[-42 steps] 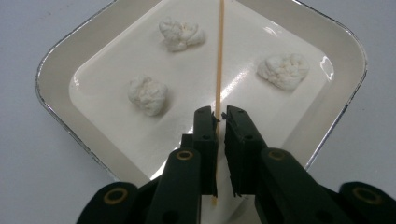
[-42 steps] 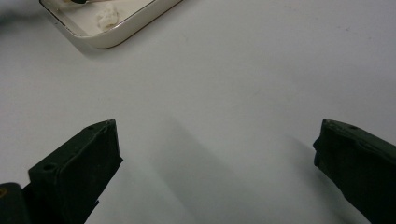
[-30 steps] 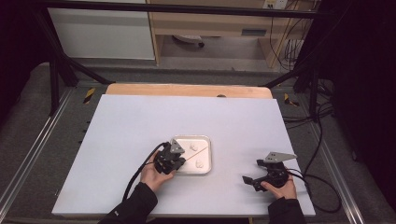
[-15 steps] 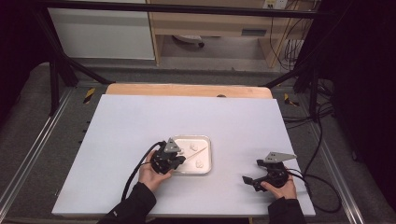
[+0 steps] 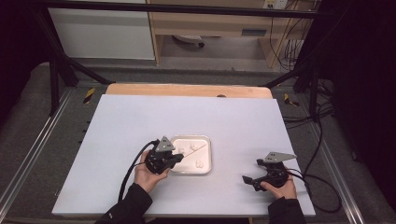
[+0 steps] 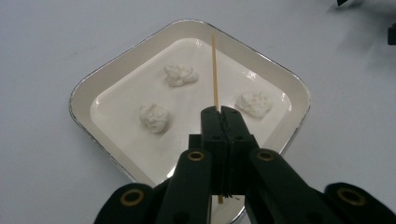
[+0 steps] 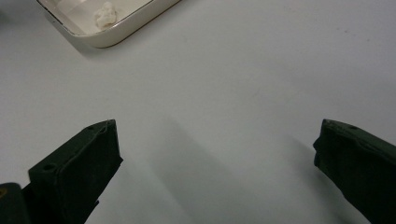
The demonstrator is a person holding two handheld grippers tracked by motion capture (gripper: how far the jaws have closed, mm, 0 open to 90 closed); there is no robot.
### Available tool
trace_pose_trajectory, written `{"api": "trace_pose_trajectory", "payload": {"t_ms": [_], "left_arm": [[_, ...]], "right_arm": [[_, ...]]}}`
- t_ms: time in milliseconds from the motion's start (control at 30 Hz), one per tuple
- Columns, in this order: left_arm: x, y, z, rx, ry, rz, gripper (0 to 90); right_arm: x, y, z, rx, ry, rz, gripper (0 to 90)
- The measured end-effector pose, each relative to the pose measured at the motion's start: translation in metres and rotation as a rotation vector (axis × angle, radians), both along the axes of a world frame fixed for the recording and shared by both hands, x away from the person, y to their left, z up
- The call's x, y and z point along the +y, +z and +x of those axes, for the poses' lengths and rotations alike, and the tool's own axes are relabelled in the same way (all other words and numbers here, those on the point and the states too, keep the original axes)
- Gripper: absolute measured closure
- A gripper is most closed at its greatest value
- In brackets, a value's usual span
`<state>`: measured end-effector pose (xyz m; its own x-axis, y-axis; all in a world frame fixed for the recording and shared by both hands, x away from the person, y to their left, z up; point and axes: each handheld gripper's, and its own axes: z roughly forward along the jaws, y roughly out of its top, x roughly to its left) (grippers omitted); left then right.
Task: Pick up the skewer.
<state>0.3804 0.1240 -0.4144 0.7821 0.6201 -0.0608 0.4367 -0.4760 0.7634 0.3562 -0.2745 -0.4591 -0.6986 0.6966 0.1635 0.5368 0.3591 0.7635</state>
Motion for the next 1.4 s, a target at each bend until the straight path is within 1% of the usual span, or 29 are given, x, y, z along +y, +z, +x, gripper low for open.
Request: {"api": "trace_pose_trajectory", "payload": {"t_ms": [33,167,200,300,367,400,433,467,533,567,633,700,800,933,1033,1067,1100,1133,1233,1267,1300,1333,1400], "left_arm": [[0.001,0.001,0.0,-0.002,-0.003,0.0,89.2],[0.004,0.003,-0.002,0.003,-0.005,-0.006,89.2],[0.004,0.003,-0.003,0.001,-0.008,-0.004,89.2],[0.006,0.006,-0.005,0.0,-0.015,0.0,89.2],[0.007,0.007,-0.006,-0.001,-0.019,-0.003,89.2],[0.007,0.008,-0.006,-0.002,-0.019,-0.001,89.2],[0.008,0.009,-0.007,-0.001,-0.021,-0.001,89.2],[0.008,0.009,-0.007,0.001,-0.024,0.0,89.2],[0.009,0.01,-0.006,0.004,-0.023,0.001,89.2],[0.009,0.01,-0.006,0.007,-0.025,0.0,89.1],[0.008,0.011,-0.005,0.008,-0.026,0.0,89.2],[0.007,0.012,-0.005,0.008,-0.033,0.0,89.2],[0.003,0.014,-0.005,0.008,-0.044,0.005,89.2],[-0.003,0.016,-0.005,0.011,-0.061,0.006,89.2],[-0.011,0.017,-0.007,0.011,-0.08,0.014,89.1],[-0.011,0.017,-0.007,0.011,-0.08,0.014,89.1],[-0.015,0.017,-0.006,0.013,-0.092,0.017,89.2],[-0.015,0.017,-0.006,0.013,-0.092,0.017,89.2],[-0.022,0.019,-0.007,0.013,-0.106,0.018,89.2],[-0.027,0.02,-0.007,0.012,-0.114,0.016,89.2],[-0.027,0.02,-0.007,0.012,-0.114,0.016,89.2],[-0.03,0.021,-0.007,0.011,-0.122,0.022,89.2],[-0.034,0.021,-0.007,0.01,-0.131,0.027,89.2]], "right_arm": [[0.0,0.0,0.0,0.0,0.0,0.0,0.8],[0.003,0.002,0.0,-0.024,0.012,-0.016,0.8],[0.004,0.003,0.0,-0.026,0.01,-0.02,0.8],[0.008,0.009,0.0,-0.055,0.0,-0.049,0.8],[0.01,0.01,0.0,-0.063,0.0,-0.052,0.7],[0.013,0.012,0.0,-0.07,0.001,-0.066,0.8],[0.013,0.012,0.0,-0.07,0.001,-0.066,0.8],[0.017,0.014,0.001,-0.084,-0.004,-0.093,0.8],[0.019,0.015,0.001,-0.086,-0.006,-0.102,0.8],[0.023,0.017,0.0,-0.113,0.006,-0.125,0.9],[0.025,0.019,0.0,-0.122,0.012,-0.133,0.9],[0.031,0.022,-0.002,-0.155,0.039,-0.167,1.0],[0.036,0.025,-0.003,-0.182,0.063,-0.199,1.5],[0.043,0.028,-0.005,-0.213,0.093,-0.249,2.1],[0.048,0.031,-0.006,-0.232,0.111,-0.276,2.8],[0.048,0.031,-0.006,-0.232,0.111,-0.276,2.8],[0.051,0.032,-0.007,-0.252,0.126,-0.294,3.4],[0.052,0.033,-0.007,-0.259,0.131,-0.306,3.6],[0.057,0.035,-0.008,-0.28,0.154,-0.346,4.3],[0.059,0.035,-0.009,-0.286,0.161,-0.355,4.5],[0.059,0.035,-0.009,-0.286,0.161,-0.355,4.5],[0.062,0.037,-0.009,-0.306,0.181,-0.375,5.0],[0.064,0.038,-0.01,-0.317,0.192,-0.39,5.8]]}}
